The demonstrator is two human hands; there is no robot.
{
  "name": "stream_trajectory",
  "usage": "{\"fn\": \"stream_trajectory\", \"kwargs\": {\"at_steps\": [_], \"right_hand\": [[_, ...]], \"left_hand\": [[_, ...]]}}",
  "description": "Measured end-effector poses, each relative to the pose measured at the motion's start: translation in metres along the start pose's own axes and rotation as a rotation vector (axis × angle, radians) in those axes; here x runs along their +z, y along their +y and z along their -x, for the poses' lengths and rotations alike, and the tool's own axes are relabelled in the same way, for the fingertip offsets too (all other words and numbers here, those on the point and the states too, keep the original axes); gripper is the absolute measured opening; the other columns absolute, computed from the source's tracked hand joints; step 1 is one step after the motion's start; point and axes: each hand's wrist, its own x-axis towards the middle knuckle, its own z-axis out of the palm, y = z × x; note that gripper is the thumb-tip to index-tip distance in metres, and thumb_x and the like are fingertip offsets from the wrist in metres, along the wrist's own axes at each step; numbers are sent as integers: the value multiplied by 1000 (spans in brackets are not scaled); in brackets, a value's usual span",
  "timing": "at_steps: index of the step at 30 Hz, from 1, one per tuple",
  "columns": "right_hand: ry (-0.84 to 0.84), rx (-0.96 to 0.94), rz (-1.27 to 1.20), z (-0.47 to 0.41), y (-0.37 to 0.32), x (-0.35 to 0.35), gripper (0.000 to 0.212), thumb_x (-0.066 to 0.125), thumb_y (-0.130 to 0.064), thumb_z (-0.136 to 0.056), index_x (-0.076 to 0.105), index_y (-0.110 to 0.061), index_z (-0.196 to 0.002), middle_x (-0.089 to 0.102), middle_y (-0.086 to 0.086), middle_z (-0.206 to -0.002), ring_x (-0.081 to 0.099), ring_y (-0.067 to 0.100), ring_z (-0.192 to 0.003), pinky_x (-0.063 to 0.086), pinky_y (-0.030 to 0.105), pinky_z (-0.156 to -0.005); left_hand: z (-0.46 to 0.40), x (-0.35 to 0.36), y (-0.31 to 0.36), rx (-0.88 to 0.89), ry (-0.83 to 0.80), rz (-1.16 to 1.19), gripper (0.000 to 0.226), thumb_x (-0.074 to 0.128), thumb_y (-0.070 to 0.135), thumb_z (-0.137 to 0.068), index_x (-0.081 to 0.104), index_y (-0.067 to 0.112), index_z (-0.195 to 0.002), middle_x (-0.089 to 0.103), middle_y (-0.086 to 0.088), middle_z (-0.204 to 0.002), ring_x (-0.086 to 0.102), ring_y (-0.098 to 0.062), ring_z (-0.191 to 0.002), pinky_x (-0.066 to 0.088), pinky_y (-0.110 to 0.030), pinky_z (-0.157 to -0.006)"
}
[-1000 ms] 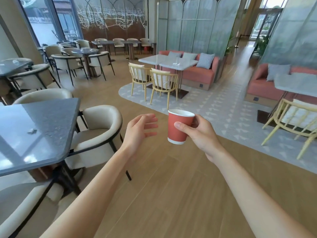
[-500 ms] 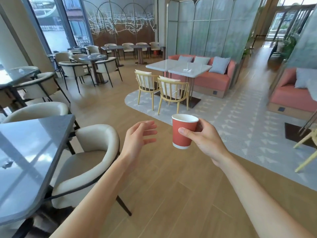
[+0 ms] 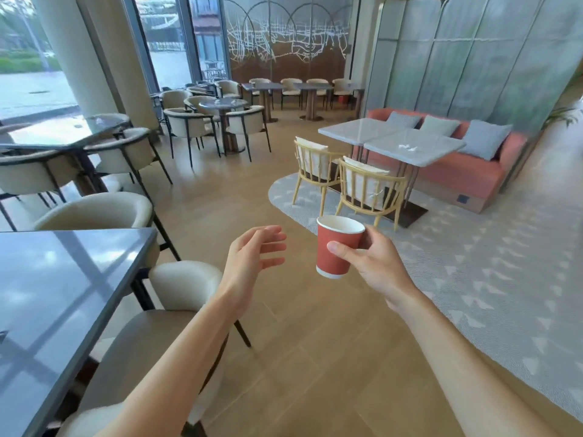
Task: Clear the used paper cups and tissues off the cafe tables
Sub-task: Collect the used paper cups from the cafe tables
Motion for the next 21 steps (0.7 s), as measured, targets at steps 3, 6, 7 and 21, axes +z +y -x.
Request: {"fn": "stream_trajectory", "kwargs": {"at_steps": [3, 6, 7, 21], "right_hand": [[-24, -3, 24, -64, 13, 20, 49, 85, -31, -79, 63, -23, -122, 72, -10, -111, 67, 1, -102, 51, 21, -83], [-60, -18, 53, -137, 22, 44, 46, 84, -29, -80, 64, -22, -121, 71, -13, -109, 65, -11, -92, 48, 8, -72], [-67, -24, 63, -164, 23, 53, 46, 84, -29, -80, 64, -21, -121, 71, -12, -109, 64, -11, -92, 47, 7, -71], [-100, -68, 93, -475, 1, 169, 78, 82, -59, -66, 57, -26, -132, 69, -8, -122, 67, 9, -112, 53, 42, -101]], "left_hand": [[-65, -7, -8, -13, 32, 18, 25, 51, 16, -101, 73, 8, -106, 75, -14, -107, 70, -30, -105, 58, -49, -93], [-140, -16, -13, -19, 49, 46, 25, 51, 16, -101, 73, 6, -108, 75, -16, -108, 70, -31, -105, 58, -50, -93], [-167, -19, -14, -17, 55, 54, 25, 51, 15, -101, 73, 5, -108, 74, -17, -109, 70, -31, -105, 58, -51, -93], [-493, -80, 16, 6, 101, 117, 24, 49, 13, -101, 73, 7, -103, 74, -17, -107, 70, -24, -96, 58, -49, -91]]}}
